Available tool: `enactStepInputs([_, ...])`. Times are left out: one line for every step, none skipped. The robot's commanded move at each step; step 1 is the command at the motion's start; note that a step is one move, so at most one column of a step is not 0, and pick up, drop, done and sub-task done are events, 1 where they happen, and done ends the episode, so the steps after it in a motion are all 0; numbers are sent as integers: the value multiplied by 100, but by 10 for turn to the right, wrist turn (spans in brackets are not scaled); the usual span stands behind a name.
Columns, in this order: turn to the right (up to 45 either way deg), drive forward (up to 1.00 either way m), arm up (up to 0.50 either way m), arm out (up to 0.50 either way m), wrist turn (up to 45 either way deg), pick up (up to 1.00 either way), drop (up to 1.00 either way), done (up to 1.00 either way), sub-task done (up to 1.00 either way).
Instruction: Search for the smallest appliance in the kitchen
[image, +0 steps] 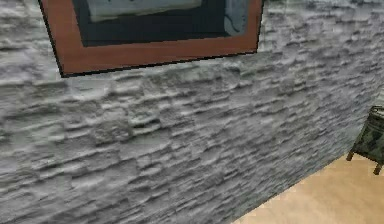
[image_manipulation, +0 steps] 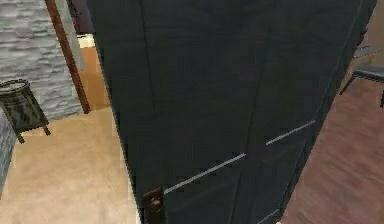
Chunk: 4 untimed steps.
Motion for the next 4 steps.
enactStepInputs([0,50,0,0,0,0,0,0,0])
enactStepInputs([450,0,0,0,0,0,0,0,0])
enactStepInputs([420,0,0,0,0,0,0,0,0])
enactStepInputs([0,40,0,0,0,0,0,0,0])
